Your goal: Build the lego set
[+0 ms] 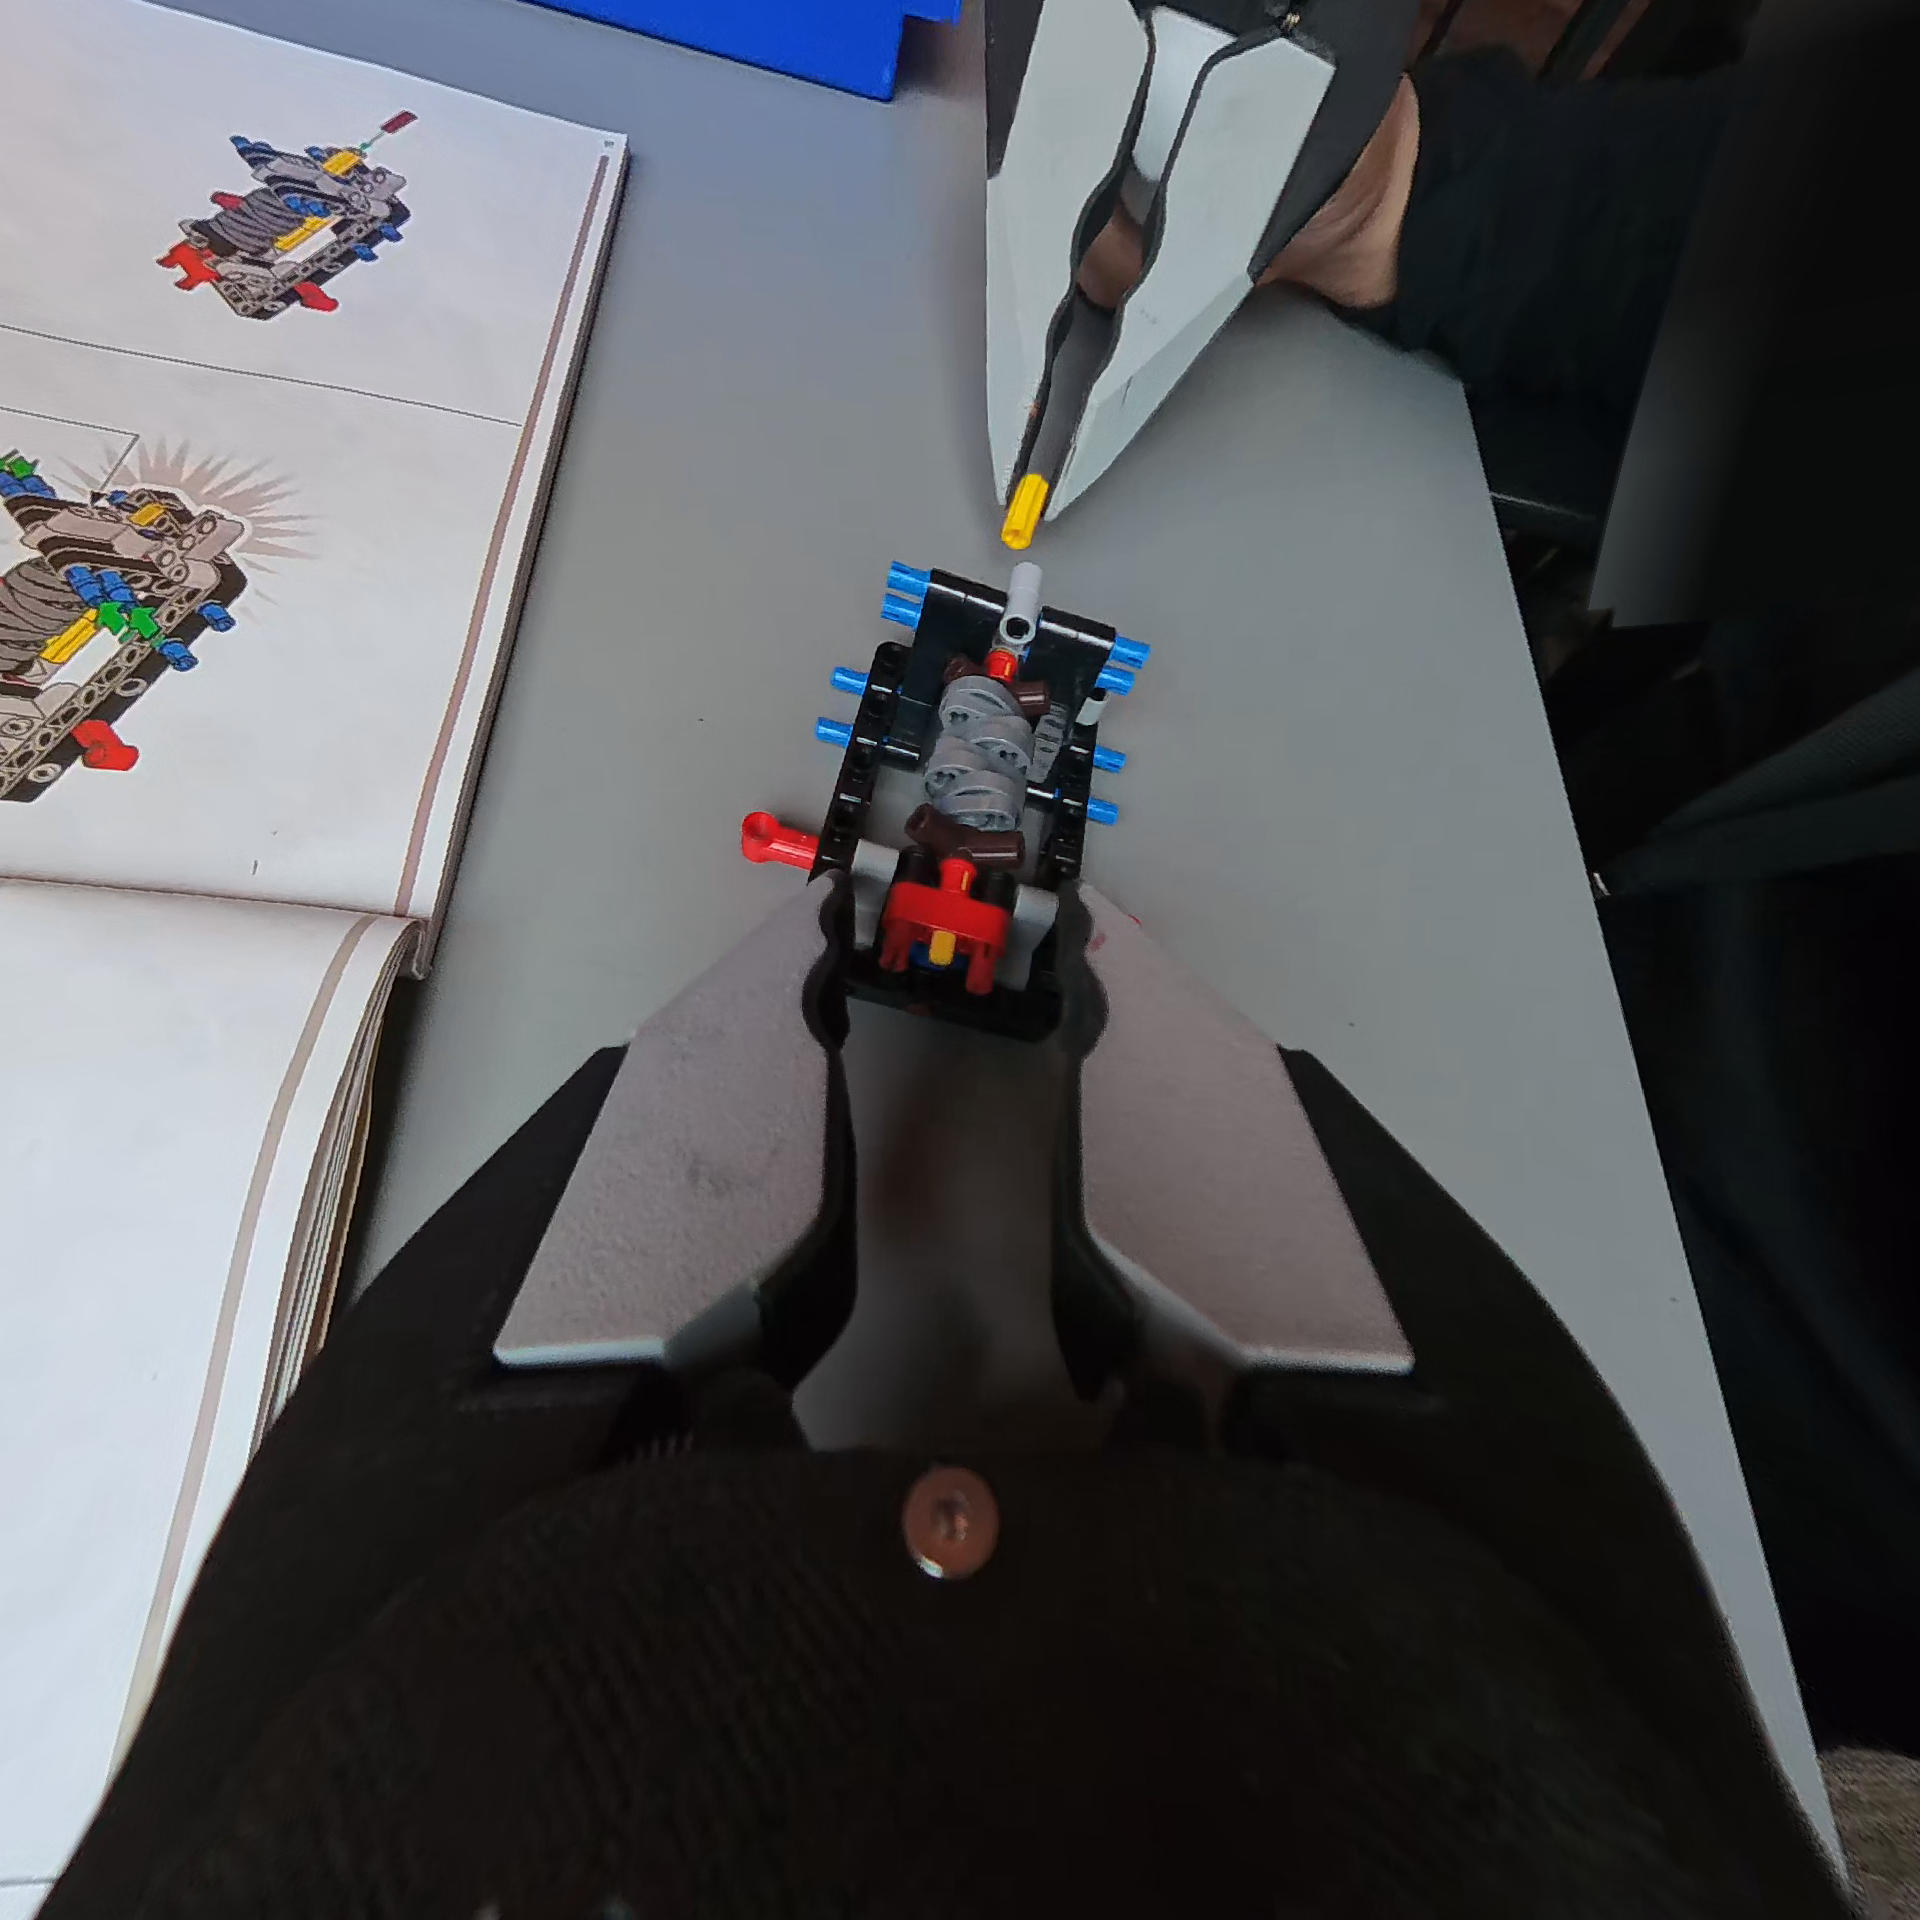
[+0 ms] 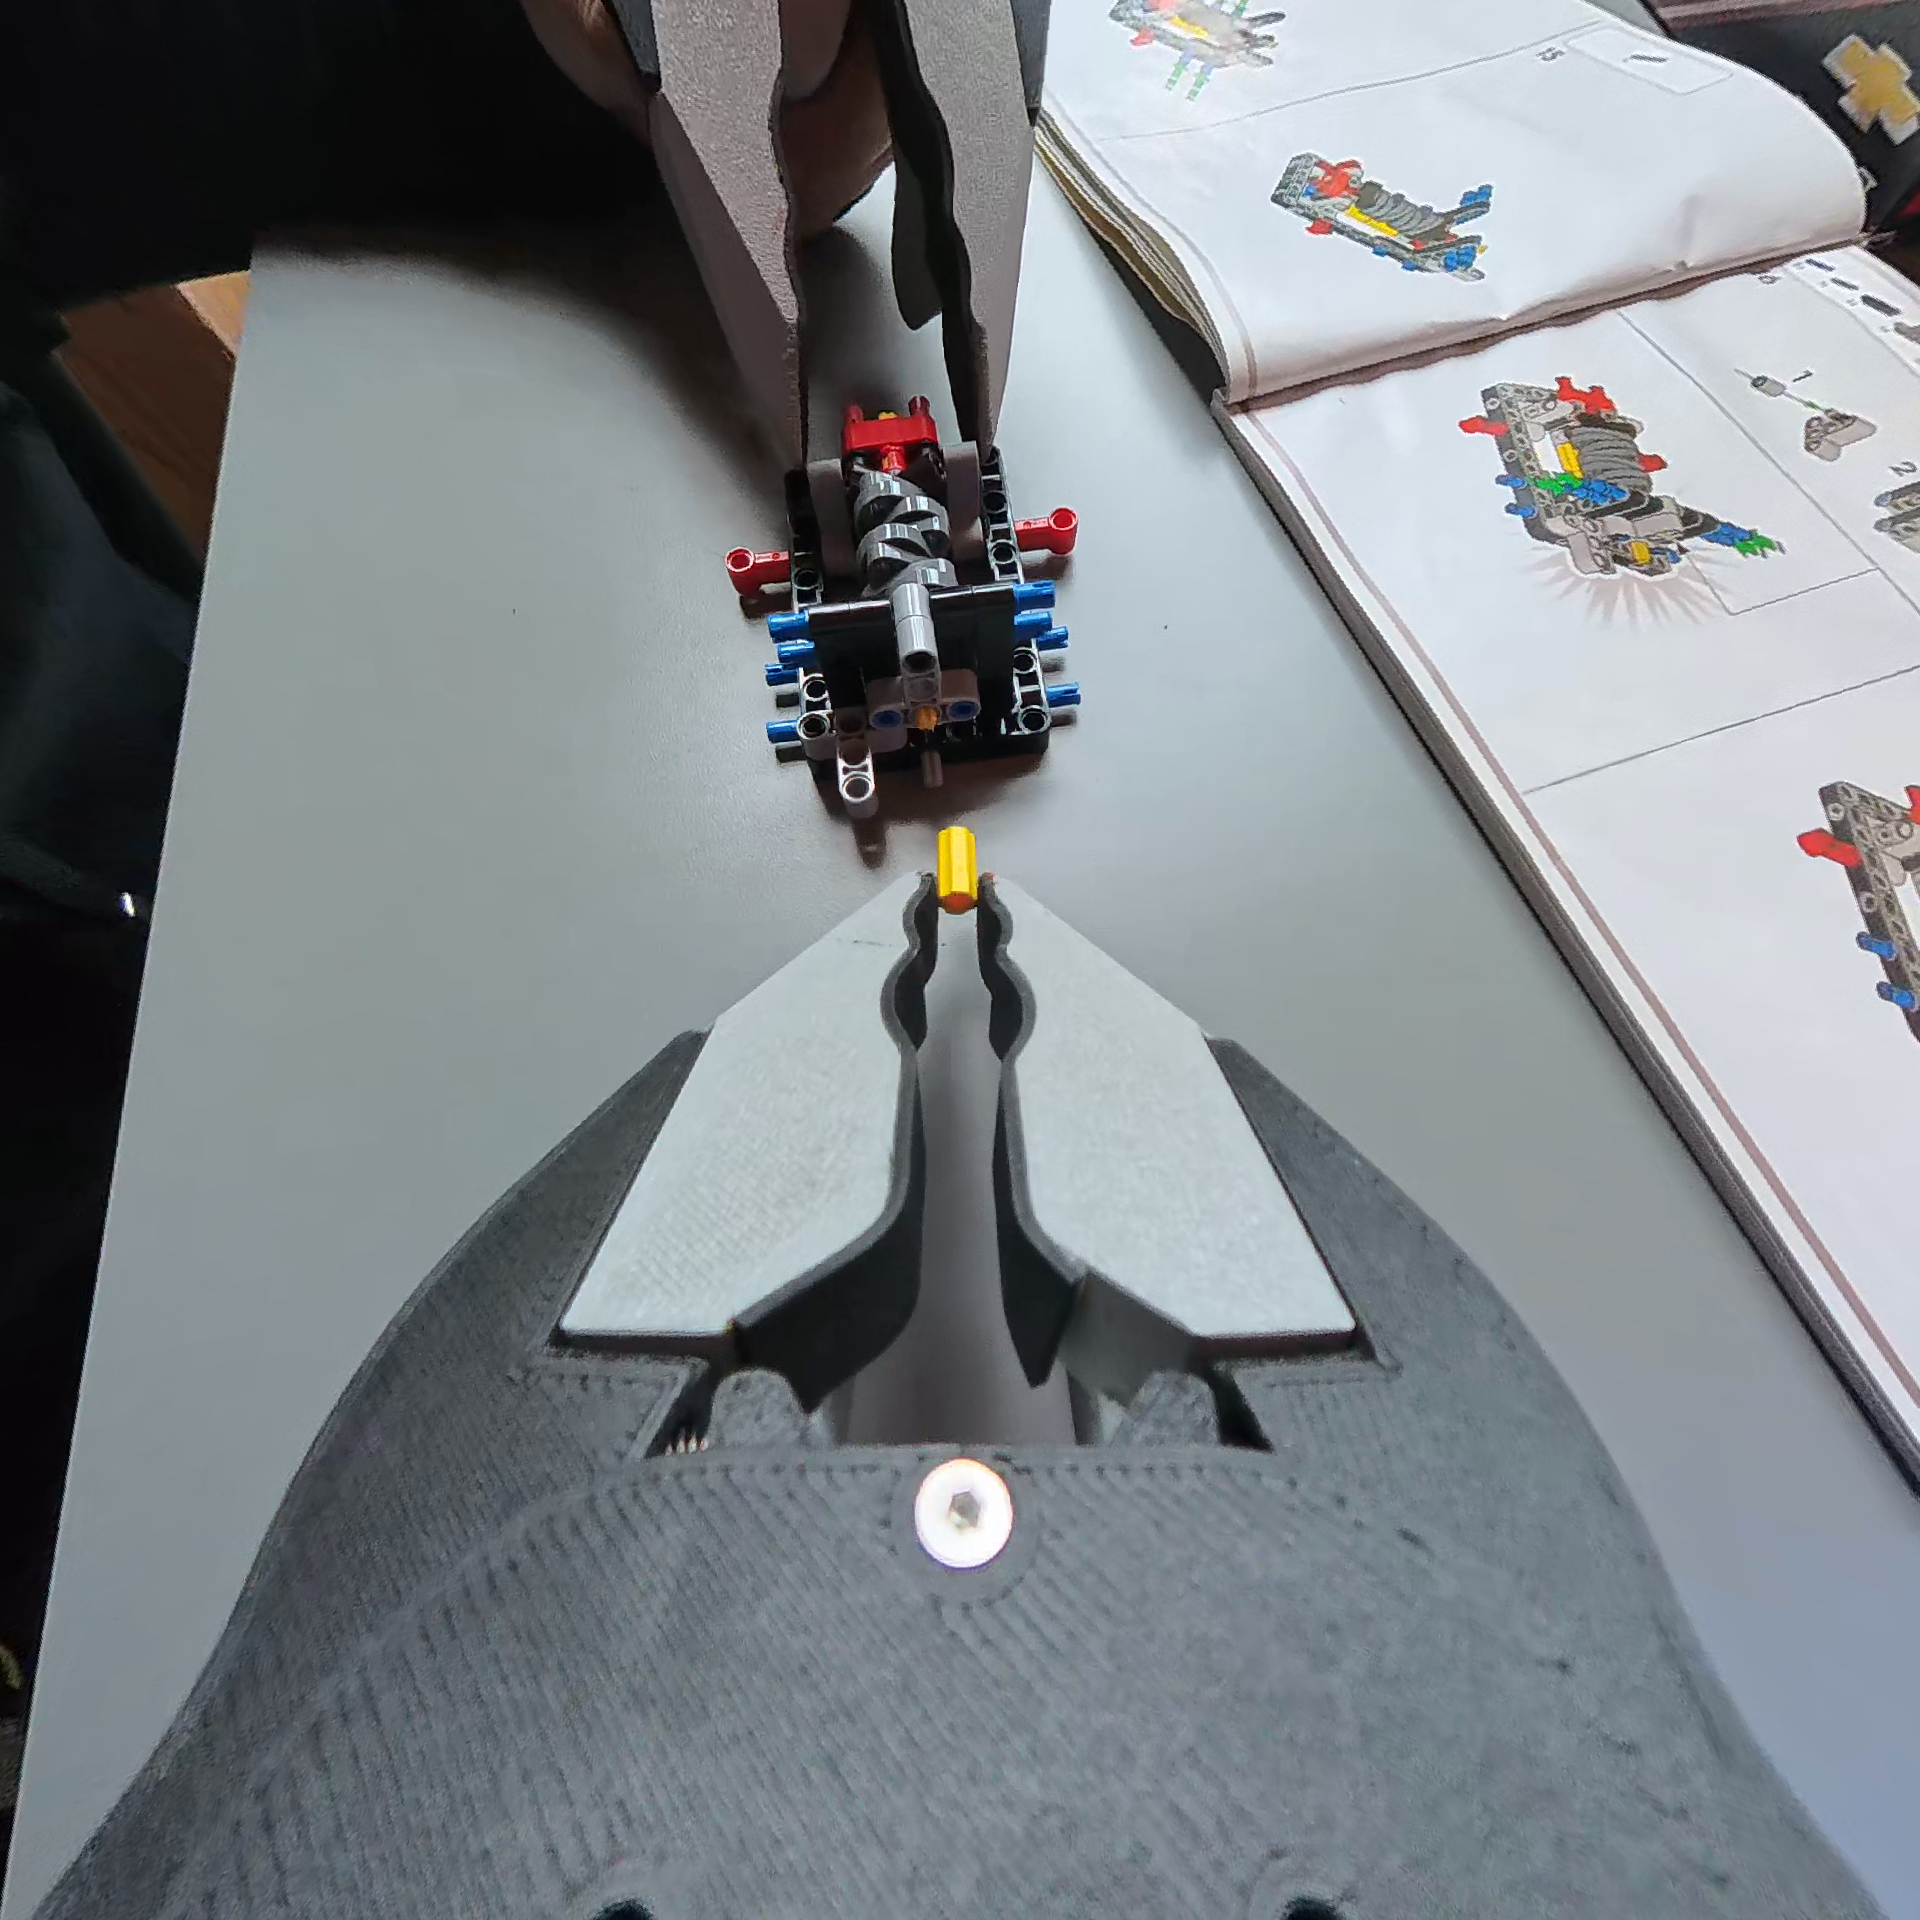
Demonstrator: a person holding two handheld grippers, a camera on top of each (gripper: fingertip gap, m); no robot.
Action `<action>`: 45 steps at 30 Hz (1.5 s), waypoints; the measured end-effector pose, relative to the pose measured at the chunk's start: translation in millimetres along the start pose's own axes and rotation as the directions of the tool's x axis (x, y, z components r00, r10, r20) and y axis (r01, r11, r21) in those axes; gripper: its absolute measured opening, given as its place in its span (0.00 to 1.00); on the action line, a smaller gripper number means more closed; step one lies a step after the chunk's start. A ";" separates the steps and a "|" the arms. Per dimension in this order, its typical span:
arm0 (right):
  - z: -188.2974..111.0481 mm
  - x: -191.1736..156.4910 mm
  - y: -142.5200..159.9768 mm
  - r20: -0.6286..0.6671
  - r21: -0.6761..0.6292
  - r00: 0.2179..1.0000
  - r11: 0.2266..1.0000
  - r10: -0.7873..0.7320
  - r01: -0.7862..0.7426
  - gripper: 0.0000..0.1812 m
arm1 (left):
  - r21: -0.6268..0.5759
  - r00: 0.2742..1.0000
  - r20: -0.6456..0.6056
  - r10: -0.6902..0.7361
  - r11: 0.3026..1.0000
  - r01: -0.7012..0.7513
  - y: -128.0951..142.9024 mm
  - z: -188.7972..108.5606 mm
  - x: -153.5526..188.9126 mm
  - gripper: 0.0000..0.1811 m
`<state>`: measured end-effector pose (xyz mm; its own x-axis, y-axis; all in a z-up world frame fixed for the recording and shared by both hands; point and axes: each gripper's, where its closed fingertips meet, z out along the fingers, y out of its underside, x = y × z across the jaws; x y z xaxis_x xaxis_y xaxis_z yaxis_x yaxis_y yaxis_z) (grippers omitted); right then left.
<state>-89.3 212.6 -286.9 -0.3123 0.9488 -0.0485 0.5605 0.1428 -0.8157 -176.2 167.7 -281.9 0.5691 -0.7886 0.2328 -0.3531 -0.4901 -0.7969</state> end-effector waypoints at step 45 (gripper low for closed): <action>-2.2 25.4 23.7 -0.135 -0.124 0.990 0.992 -0.049 0.032 0.09 | -0.029 0.995 0.038 0.096 0.995 -0.095 16.7 -14.4 12.6 0.13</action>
<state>-82.2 240.7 -306.2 -0.2330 0.9700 0.0695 0.6412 0.2069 -0.7389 -185.6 144.2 -284.3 0.5608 -0.8171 0.1338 -0.4267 -0.4237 -0.7990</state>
